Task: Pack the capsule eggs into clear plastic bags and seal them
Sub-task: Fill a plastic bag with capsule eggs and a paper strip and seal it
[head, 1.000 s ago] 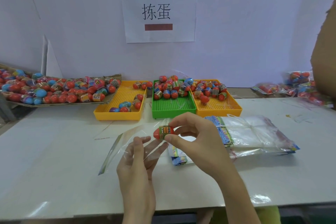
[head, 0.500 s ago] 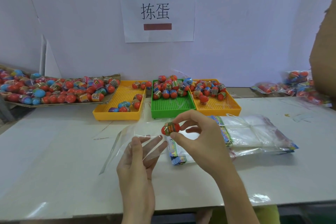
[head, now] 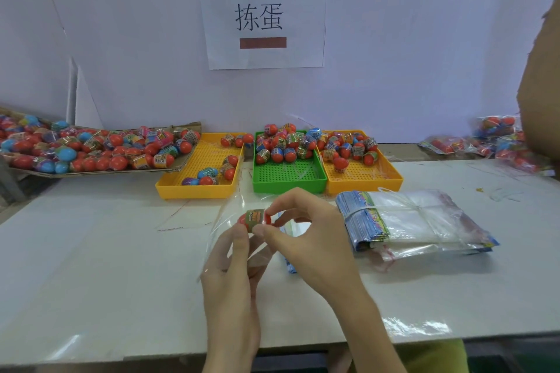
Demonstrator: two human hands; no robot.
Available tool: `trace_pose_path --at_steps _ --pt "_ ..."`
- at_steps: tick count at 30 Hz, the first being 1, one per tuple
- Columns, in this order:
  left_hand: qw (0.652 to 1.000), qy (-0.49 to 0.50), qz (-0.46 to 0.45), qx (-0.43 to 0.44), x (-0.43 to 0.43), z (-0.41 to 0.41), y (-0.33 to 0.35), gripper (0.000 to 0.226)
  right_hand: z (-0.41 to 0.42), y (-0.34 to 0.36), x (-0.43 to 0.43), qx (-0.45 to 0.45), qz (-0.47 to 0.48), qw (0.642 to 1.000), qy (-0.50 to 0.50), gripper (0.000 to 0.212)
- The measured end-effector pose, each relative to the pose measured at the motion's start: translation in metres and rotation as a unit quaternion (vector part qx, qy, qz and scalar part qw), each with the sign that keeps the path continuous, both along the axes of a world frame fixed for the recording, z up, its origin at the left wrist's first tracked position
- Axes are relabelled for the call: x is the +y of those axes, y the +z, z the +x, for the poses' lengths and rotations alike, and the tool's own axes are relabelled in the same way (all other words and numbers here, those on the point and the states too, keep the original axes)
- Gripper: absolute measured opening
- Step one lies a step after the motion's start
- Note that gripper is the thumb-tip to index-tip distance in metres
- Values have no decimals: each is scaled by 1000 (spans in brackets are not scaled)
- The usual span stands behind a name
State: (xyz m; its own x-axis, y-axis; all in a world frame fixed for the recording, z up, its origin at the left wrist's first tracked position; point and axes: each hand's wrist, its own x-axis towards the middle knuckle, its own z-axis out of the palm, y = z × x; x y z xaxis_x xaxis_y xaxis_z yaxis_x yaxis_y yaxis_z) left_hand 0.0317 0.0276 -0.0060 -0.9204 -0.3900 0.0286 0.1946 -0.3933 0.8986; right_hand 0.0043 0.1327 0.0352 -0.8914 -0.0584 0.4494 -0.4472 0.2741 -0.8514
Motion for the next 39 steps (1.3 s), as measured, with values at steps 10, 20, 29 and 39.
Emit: trace_pose_path --at_steps 10,20,29,39 --pt "1000 -16 25 0 -1 -1 0 42 -8 -18 -15 62 -18 998 -10 6" --pt "997 -33 74 13 -6 -1 -3 43 -7 -12 0 60 79 994 48 30" --pt "986 -52 158 19 -13 -3 -5 44 -79 48 86 25 117 978 -169 26" --pt "984 -44 171 20 -11 -2 -4 40 -174 16 109 -108 380 906 -155 23"
